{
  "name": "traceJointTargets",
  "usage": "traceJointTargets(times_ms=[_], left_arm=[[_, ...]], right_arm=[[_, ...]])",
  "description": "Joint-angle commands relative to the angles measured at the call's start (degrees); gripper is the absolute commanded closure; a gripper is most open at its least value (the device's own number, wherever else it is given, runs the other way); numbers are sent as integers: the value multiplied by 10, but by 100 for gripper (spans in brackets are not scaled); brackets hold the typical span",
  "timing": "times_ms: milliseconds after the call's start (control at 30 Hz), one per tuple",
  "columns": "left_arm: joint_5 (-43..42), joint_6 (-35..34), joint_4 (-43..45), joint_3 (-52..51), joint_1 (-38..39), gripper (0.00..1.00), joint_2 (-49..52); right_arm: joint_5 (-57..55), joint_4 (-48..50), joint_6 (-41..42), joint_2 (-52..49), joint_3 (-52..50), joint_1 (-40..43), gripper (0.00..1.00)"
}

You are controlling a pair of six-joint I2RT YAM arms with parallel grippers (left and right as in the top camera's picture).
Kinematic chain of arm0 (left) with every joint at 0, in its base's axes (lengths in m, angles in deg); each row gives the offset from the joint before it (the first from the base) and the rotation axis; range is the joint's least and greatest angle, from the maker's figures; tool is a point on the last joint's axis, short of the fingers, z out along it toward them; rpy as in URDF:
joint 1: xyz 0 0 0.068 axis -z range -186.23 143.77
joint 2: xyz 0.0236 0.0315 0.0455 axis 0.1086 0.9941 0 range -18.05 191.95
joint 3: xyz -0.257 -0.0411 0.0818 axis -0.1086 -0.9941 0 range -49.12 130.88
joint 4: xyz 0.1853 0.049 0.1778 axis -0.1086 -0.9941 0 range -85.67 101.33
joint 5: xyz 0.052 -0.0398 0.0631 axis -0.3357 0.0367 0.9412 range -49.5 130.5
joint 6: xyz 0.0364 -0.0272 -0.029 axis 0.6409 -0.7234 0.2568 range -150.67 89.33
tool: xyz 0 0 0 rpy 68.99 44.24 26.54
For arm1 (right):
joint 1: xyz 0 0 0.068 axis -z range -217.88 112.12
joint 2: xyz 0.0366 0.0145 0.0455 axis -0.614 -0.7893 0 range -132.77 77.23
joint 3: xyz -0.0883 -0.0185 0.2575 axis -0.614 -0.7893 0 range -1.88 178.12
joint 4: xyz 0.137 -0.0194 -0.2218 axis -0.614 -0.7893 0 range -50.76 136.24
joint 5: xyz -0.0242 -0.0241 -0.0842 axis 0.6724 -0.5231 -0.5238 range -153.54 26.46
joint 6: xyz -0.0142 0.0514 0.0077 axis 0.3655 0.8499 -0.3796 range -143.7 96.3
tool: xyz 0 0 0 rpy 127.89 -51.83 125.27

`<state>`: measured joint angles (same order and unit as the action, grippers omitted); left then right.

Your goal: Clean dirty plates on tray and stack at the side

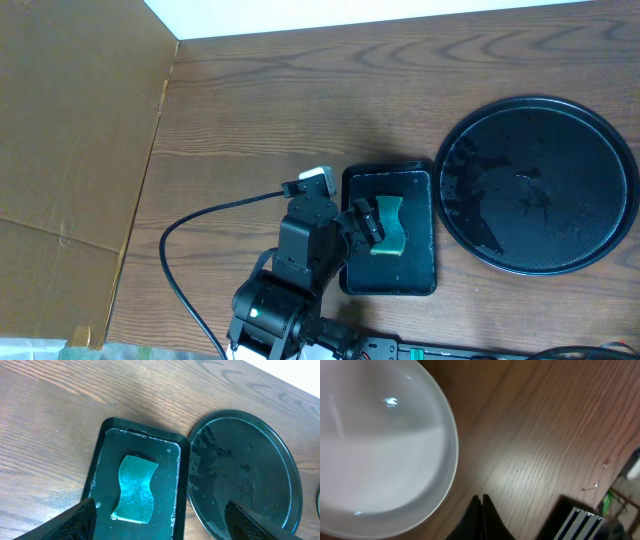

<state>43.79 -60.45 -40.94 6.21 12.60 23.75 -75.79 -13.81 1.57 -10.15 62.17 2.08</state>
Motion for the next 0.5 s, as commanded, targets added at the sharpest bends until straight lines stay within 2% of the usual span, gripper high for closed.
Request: traceJointTargets(times_ms=[0, 167, 367, 467], left_arm=[[1, 2, 0, 12, -3, 18, 0], [1, 2, 0, 12, -3, 18, 0], [1, 2, 0, 12, -3, 18, 0], [1, 2, 0, 12, -3, 18, 0]], right_arm=[[2, 5, 10, -39, -3, 4, 99], [66, 20, 10, -84, -3, 3, 99], [31, 24, 10, -114, -6, -7, 99], [48, 38, 10, -118, -6, -7, 99]])
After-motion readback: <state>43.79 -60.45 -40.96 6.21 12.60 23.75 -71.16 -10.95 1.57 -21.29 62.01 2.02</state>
